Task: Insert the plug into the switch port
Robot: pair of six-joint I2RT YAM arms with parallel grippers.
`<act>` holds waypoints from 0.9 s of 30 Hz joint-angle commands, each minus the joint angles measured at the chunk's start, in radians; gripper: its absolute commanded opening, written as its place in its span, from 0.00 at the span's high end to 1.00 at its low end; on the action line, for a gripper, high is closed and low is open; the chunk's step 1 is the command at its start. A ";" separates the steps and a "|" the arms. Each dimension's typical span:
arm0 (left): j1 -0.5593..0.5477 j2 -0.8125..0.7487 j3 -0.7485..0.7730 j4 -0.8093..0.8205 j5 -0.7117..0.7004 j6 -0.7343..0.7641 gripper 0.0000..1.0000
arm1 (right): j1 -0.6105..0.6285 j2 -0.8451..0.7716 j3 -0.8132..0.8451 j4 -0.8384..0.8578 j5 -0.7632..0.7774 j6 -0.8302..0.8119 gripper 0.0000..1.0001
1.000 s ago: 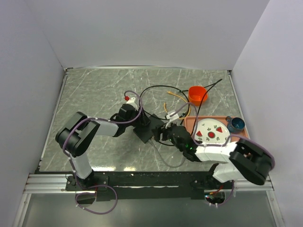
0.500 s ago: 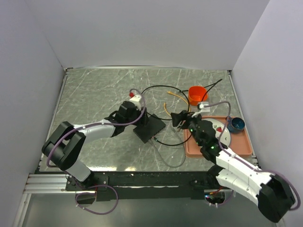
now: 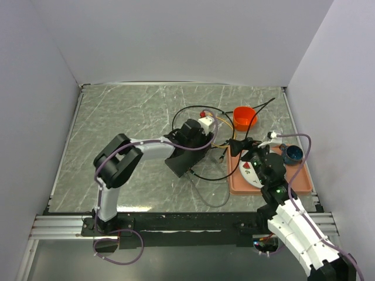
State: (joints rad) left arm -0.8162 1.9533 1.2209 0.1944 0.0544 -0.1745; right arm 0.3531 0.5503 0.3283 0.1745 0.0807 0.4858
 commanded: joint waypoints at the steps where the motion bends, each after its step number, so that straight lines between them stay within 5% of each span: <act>1: -0.003 0.074 0.064 -0.050 0.010 0.056 0.41 | -0.042 -0.039 0.009 -0.061 -0.048 0.000 0.11; 8: -0.017 0.066 0.046 -0.032 -0.031 0.037 0.39 | -0.059 -0.038 0.009 -0.073 -0.065 -0.001 0.10; 12: -0.027 -0.026 -0.032 0.045 -0.093 -0.029 0.26 | -0.063 -0.021 0.005 -0.067 -0.076 0.005 0.10; 17: -0.073 -0.116 -0.069 0.083 -0.165 -0.078 0.21 | -0.068 -0.010 -0.005 -0.058 -0.099 0.008 0.10; 25: -0.121 -0.018 0.018 0.057 -0.007 -0.123 0.34 | -0.078 -0.013 -0.002 -0.070 -0.099 0.004 0.10; 27: -0.124 0.007 0.032 0.053 0.008 -0.132 0.44 | -0.083 -0.026 0.000 -0.081 -0.091 -0.001 0.10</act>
State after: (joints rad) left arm -0.9283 1.8984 1.1980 0.2352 -0.0113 -0.2680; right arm 0.2848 0.5457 0.3252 0.0826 -0.0174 0.4862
